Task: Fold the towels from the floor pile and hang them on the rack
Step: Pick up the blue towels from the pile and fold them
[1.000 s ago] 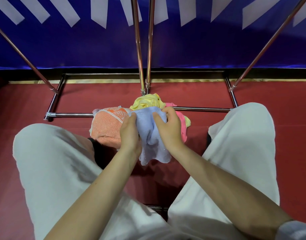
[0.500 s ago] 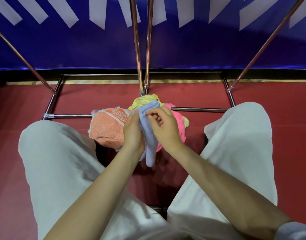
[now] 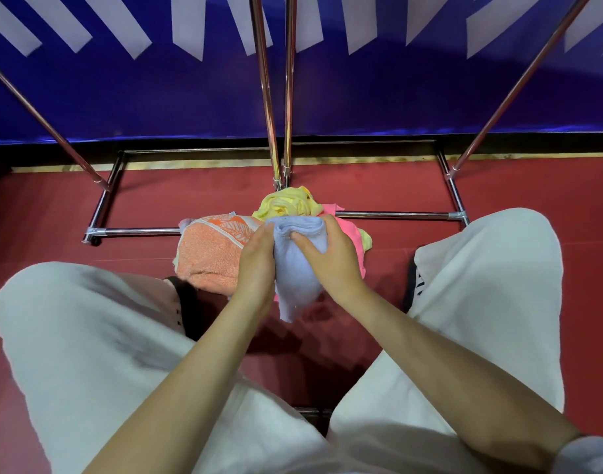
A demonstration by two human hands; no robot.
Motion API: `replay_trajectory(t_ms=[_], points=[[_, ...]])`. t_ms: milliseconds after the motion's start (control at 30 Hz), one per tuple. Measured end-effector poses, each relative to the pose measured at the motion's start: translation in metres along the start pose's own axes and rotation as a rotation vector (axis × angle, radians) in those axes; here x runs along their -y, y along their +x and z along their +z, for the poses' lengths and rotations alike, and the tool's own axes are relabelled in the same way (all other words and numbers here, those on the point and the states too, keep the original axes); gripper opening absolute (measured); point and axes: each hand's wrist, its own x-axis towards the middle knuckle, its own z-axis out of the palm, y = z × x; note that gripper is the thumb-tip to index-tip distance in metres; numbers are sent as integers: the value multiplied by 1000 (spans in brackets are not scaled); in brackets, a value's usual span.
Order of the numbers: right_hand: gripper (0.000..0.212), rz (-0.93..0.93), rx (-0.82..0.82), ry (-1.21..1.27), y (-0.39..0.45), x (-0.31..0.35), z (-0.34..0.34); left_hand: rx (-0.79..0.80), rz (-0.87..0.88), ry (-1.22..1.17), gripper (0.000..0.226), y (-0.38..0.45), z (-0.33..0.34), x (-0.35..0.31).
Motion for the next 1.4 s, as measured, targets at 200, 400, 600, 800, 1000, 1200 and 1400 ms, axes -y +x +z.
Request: replay_trajectory(t_ms=[200, 400, 600, 800, 1000, 1200, 1400], points=[[23, 61, -64, 69, -6, -14, -2, 81, 68, 204, 39, -15, 4, 14], [6, 151, -13, 213, -19, -25, -1, -14, 141, 212, 22, -19, 2, 23], [24, 205, 253, 250, -17, -37, -9, -92, 12, -34, 24, -13, -6, 12], [22, 252, 354, 192, -24, -52, -10, -59, -33, -133, 28, -13, -4, 6], [22, 259, 356, 169, -29, -59, -11, -18, 3, -149, 22, -13, 0, 7], [25, 323, 371, 204, -29, -62, -14, 0, 65, -104, 25, -10, -3, 1], [25, 402, 317, 229, -33, -56, -16, -100, 106, -221, 20, 2, -17, -14]])
